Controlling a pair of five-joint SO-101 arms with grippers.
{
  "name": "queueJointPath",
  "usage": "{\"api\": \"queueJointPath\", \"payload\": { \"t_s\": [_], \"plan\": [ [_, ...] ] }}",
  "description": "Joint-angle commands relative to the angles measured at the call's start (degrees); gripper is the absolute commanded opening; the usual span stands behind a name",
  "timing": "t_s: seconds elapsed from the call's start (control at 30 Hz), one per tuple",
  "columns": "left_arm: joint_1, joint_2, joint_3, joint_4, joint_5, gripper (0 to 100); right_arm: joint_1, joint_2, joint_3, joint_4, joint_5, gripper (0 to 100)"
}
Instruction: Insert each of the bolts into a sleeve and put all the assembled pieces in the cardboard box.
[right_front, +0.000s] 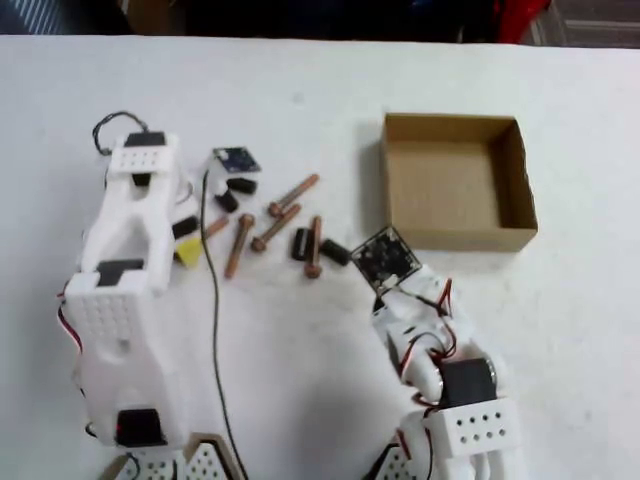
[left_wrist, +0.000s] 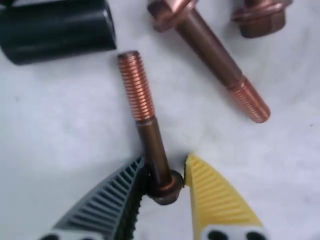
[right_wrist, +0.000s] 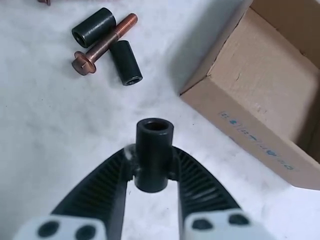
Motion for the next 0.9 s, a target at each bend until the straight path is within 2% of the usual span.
{"api": "queueJointPath", "payload": {
  "t_s": [0.0,0.27,0.43,0.77,0.87],
  "plan": [
    [-0.48,1.98,-3.78,0.18,-0.18,15,0.40,-0.57,-0.62,-1.54,-0.09,1.6],
    [-0.31,2.51,-4.92,0.26,0.35,15,0.40,-0.57,-0.53,-1.54,-0.09,1.6],
    [-0.04,2.68,-5.01,0.09,5.98,15,0.40,-0.57,-0.53,-1.54,-0.09,1.6],
    [0.92,2.59,-5.01,-0.26,6.24,15,0.40,-0.57,-0.53,-1.54,-0.09,1.6],
    [1.36,2.59,-5.01,-0.62,6.24,10,0.40,-0.57,-0.53,-1.54,-0.09,1.6]
  ]
}}
